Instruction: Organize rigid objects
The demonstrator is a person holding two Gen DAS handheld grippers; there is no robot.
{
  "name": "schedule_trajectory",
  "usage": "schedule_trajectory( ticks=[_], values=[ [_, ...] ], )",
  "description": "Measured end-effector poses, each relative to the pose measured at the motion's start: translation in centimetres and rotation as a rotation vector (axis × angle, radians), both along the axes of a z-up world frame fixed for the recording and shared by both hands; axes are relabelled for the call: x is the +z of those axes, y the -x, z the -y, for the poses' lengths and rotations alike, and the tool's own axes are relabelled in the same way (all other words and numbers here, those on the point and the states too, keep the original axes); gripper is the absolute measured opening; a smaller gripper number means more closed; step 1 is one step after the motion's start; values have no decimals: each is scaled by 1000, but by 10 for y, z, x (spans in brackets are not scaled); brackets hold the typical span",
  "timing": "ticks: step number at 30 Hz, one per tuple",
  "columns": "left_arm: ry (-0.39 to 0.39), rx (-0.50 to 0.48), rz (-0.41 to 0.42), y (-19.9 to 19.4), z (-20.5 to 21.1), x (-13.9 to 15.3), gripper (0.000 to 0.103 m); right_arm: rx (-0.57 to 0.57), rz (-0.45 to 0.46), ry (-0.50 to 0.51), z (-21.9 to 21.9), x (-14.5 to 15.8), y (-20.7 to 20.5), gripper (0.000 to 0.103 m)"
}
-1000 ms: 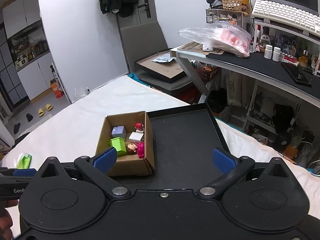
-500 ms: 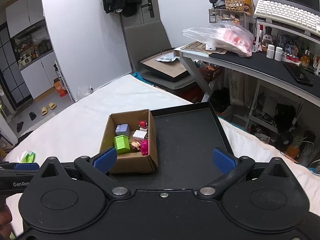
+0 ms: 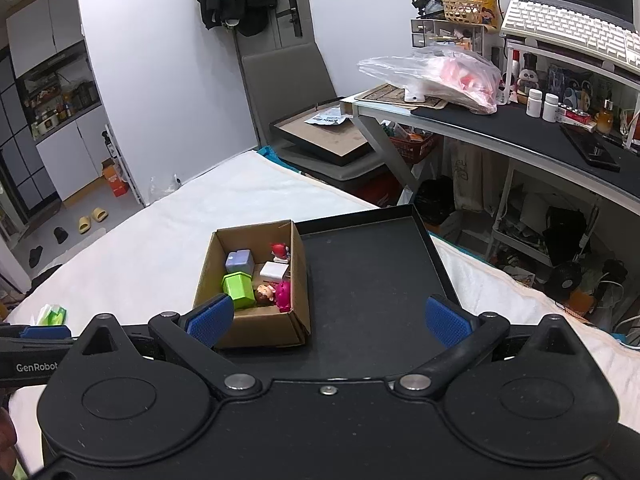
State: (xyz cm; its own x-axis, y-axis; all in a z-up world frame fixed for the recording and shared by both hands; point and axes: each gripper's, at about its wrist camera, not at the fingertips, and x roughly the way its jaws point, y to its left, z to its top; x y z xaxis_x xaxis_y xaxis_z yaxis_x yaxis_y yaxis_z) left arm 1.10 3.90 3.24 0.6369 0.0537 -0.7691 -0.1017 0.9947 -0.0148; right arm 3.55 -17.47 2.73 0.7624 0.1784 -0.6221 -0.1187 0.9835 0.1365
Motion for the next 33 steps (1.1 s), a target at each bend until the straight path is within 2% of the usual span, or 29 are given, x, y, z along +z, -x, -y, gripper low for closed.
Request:
schedule_trajectory(
  ticks=[33],
  values=[
    [-7, -2, 14, -3, 8, -2, 69, 9, -6, 17, -1, -3, 0, 103]
  ],
)
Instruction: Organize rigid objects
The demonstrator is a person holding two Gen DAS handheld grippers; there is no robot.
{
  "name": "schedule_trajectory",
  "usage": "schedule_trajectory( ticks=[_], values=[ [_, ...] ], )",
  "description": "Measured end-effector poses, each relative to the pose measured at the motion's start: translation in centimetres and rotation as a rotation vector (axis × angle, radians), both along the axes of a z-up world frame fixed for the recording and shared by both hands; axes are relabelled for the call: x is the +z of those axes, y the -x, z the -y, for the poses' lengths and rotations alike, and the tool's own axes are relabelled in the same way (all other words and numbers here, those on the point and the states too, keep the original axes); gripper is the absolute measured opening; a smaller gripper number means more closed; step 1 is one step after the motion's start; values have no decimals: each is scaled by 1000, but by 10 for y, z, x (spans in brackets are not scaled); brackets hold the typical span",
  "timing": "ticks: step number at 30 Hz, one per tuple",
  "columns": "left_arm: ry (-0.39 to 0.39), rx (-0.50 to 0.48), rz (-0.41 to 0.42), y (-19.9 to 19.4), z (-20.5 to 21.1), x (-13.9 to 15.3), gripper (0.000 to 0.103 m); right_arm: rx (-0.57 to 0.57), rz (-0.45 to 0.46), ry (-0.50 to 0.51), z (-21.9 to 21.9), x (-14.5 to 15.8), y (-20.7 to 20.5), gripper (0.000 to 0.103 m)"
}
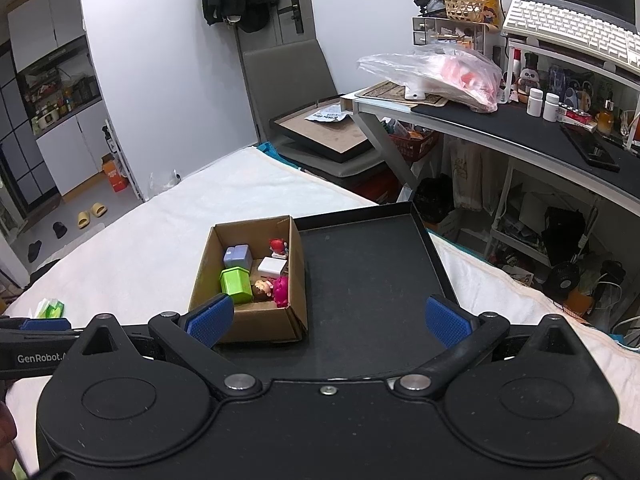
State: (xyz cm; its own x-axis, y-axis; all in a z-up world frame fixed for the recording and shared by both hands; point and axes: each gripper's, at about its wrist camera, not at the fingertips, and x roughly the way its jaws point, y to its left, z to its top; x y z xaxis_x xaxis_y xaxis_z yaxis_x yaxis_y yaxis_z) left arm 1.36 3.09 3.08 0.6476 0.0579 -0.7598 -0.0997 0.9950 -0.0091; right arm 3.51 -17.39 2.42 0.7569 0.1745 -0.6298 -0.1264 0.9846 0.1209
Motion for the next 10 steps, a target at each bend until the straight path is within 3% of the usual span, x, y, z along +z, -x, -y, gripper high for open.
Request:
schedule_trajectory(
  ticks=[10],
  values=[
    [-21, -29, 29, -5, 2, -2, 69, 20, -11, 39, -6, -4, -3, 103]
  ],
)
